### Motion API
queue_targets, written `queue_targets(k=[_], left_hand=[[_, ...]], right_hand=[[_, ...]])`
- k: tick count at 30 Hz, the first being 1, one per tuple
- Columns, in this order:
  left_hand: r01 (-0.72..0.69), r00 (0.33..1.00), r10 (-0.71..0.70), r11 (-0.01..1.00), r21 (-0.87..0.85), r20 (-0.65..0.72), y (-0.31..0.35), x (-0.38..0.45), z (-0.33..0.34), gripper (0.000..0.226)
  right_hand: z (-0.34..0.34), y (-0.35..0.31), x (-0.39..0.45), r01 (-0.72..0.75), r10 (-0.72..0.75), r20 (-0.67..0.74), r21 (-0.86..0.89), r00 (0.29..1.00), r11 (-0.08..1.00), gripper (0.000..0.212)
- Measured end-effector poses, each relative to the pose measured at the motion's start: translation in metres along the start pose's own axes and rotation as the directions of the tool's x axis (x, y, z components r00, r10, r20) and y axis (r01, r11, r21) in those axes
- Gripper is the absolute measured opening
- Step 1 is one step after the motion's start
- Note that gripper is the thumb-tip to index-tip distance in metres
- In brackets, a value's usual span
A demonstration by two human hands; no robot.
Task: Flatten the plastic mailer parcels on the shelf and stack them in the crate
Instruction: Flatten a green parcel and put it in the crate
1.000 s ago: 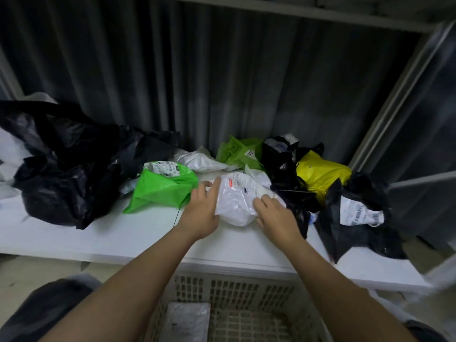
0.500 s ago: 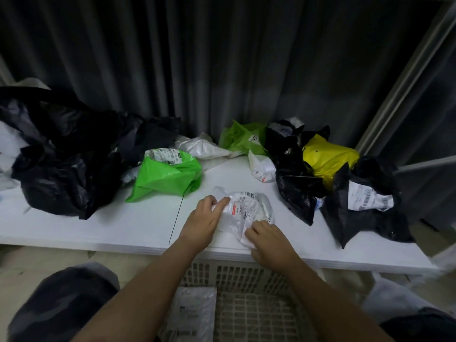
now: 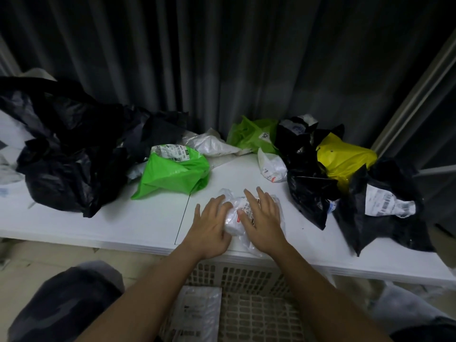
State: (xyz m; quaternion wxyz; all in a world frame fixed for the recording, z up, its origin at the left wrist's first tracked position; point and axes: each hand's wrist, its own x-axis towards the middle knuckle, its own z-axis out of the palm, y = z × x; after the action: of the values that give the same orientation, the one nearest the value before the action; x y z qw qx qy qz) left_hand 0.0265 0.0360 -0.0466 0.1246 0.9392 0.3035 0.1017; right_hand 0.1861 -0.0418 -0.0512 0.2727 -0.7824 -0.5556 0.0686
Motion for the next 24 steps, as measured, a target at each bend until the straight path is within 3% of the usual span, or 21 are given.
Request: queue_targets(k=[2,5,13,18,22,24], left_hand=[[0.045,0.999,-0.047,0.994,-0.098,-0.014,0.002,-0.002,-0.001,0.076],[0.142,0.988,-0.152,0.965,-0.221,-0.030,0.008,0.005,-0.006,0.062],[0.181,0.983,-0.183,0.968,-0.173,0.003,0.019,0.033,0.003,0.052],[0.199,0.979,-0.201,0.965,-0.170,0.000,0.014,0.033,0.014,0.054],[0.202,0.979,-0.201,0.972,-0.121,0.022,0.008,0.031,0.020,0.059],[0.205,0.978,-0.203,0.977,-0.064,0.038,0.004,0.029,0.025,0.075]], right_hand=[[0.005,-0.001,-0.003,-0.008,0.009,0.017,-0.020,1.000,1.000,0.073],[0.008,-0.002,-0.004,-0.009,0.011,0.046,-0.046,0.999,0.999,0.073],[0.015,-0.001,-0.005,0.031,-0.029,0.028,-0.060,0.999,0.998,0.076],[0.011,0.001,0.004,0.023,-0.014,-0.128,0.067,0.992,0.997,0.065],[0.019,0.009,0.004,0.005,-0.005,-0.029,-0.001,1.000,1.000,0.067],[0.025,0.014,0.000,0.011,-0.010,0.005,-0.072,1.000,0.997,0.071]])
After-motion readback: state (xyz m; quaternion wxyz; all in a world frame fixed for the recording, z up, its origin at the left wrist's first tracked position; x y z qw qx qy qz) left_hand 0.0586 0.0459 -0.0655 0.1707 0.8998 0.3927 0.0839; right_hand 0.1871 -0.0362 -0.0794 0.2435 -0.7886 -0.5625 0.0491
